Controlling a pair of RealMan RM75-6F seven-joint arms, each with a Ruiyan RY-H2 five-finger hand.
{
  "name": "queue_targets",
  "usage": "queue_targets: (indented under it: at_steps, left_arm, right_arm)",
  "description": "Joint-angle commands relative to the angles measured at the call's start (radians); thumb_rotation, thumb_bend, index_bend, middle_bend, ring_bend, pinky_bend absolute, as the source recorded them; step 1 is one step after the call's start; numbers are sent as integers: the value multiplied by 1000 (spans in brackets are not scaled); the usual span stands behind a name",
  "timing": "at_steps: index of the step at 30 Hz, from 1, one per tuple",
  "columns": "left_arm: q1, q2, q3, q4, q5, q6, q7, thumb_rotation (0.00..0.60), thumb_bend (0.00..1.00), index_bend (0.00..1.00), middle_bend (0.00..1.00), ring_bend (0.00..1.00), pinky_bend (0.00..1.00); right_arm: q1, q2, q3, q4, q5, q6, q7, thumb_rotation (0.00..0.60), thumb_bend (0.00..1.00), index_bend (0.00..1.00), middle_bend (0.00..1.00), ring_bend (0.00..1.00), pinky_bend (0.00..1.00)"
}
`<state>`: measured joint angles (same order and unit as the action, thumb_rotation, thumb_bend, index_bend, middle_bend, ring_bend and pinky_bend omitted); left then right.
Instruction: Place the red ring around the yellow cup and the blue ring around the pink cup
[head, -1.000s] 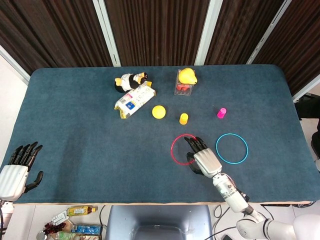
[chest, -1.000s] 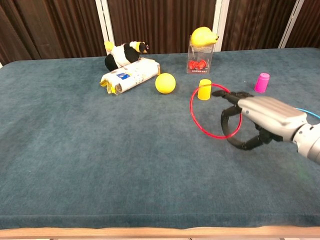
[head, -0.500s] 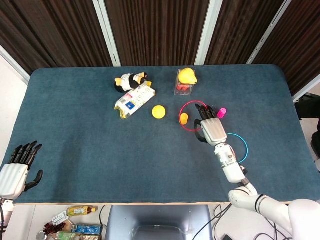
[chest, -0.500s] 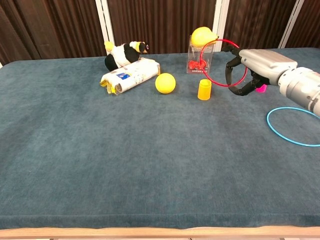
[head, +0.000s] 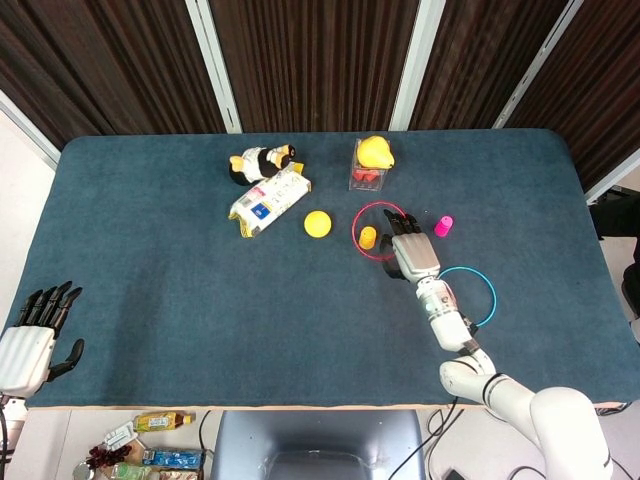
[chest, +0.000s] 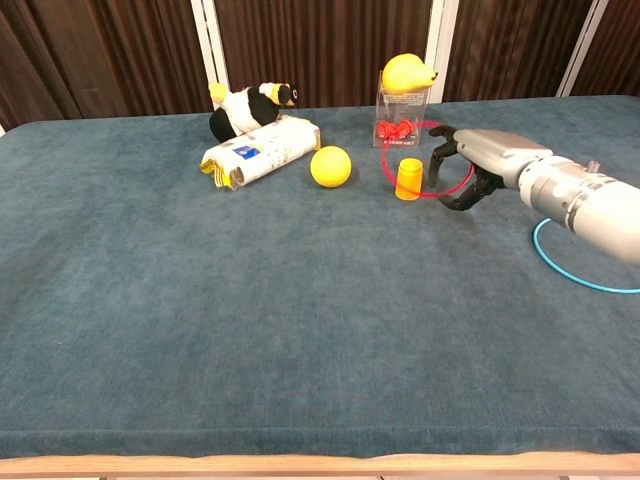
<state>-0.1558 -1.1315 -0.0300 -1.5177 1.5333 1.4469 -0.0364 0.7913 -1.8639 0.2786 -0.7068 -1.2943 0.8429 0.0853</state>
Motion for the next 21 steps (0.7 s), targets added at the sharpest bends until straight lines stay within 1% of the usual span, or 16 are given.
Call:
queue_targets:
  at_steps: [1, 2, 6, 8, 11, 12, 14, 17, 21]
  left_arm:
    - [2, 1, 1, 0, 4, 6, -3, 600, 427, 0, 0, 0, 63]
    - [3, 2, 1, -1, 6, 8, -4, 600, 427, 0, 0, 0, 63]
    - [5, 3, 4, -2, 12, 12, -6, 600, 426, 0, 0, 0, 63]
    - [7, 3, 6, -3, 16, 16, -6, 600, 426, 0, 0, 0, 63]
    - [10, 3, 6, -3, 21, 25, -6, 600, 427, 0, 0, 0, 63]
    - [11, 3, 7, -2, 21, 26, -7, 600, 427, 0, 0, 0, 63]
    - [9, 2, 7, -1, 20, 22, -4, 600, 427, 0, 0, 0, 63]
    - [6, 1, 8, -3, 18, 14, 2, 600, 427, 0, 0, 0, 63]
    - [6, -3, 10, -7, 25, 16, 13, 600, 427, 0, 0, 0, 63]
  right_arm:
    - [2, -5, -10, 11, -1, -4, -2, 600, 488, 440, 96, 0, 0]
    - [1, -5, -12, 10, -1, -3, -2, 600, 488, 408, 93, 0, 0]
    - [-7, 9, -20, -9, -7, 12, 4, 600, 489, 338, 85, 0, 0]
    - [-24, 31, -36, -44, -26, 46, 2, 600, 488, 315, 77, 0, 0]
    - [-81, 95, -77, -152, -82, 160, -4, 600, 488, 299, 62, 0, 0]
    - [-113, 128, -98, -210, -110, 218, -5, 600, 488, 299, 62, 0, 0]
    - [-163, 184, -139, -297, -153, 292, -19, 600, 488, 301, 61, 0, 0]
    - [-257, 297, -212, -469, -207, 402, -72, 600, 488, 292, 49, 0, 0]
    - [-370, 407, -293, -627, -248, 515, -102, 600, 488, 315, 47, 0, 0]
